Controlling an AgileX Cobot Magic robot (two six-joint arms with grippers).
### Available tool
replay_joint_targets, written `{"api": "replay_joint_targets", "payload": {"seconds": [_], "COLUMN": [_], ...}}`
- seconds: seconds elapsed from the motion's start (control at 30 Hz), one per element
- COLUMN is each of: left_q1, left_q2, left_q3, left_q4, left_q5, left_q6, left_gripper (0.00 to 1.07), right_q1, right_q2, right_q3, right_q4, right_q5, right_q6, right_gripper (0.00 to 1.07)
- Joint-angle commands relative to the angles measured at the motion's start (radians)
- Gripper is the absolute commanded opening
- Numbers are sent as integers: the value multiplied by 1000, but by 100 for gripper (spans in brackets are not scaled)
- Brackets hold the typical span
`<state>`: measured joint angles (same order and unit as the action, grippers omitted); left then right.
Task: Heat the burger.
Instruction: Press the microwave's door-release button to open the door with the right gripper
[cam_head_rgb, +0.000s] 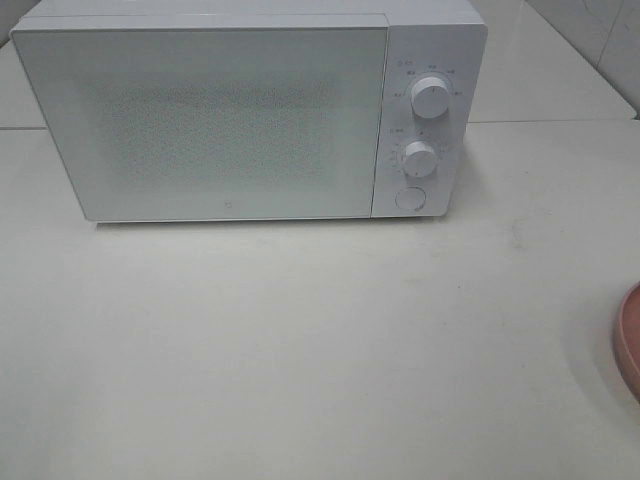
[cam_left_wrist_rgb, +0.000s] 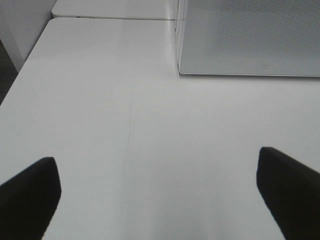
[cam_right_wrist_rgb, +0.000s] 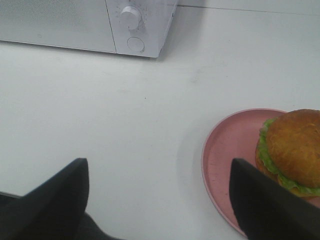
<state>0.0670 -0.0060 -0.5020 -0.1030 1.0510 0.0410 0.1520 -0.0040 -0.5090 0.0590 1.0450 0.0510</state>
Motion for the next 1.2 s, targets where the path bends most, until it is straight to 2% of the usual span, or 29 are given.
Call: {"api": "replay_joint_targets", "payload": {"seconds": [0.03,0.53,0.67,1.2], "left_q1": [1,1,1,1], "left_q2": [-24,-24,-24,-24], "left_q3": [3,3,3,3], "left_q4": [-4,-4,-4,-4], "left_q5": [-14,-14,-14,-14], "left_q6": [-1,-1,-1,-1], "left_gripper": [100,100,100,100], "right_q1": [-6,-6,-6,-6], "right_q2": [-26,-13,67,359], "right_q3": [1,-19,-53,-53], "right_q4": [3,4,4,4], "right_q5": [-9,-20,-58,-298], "right_q6": [-8,8,11,8], "right_gripper": [75,75,75,75]}}
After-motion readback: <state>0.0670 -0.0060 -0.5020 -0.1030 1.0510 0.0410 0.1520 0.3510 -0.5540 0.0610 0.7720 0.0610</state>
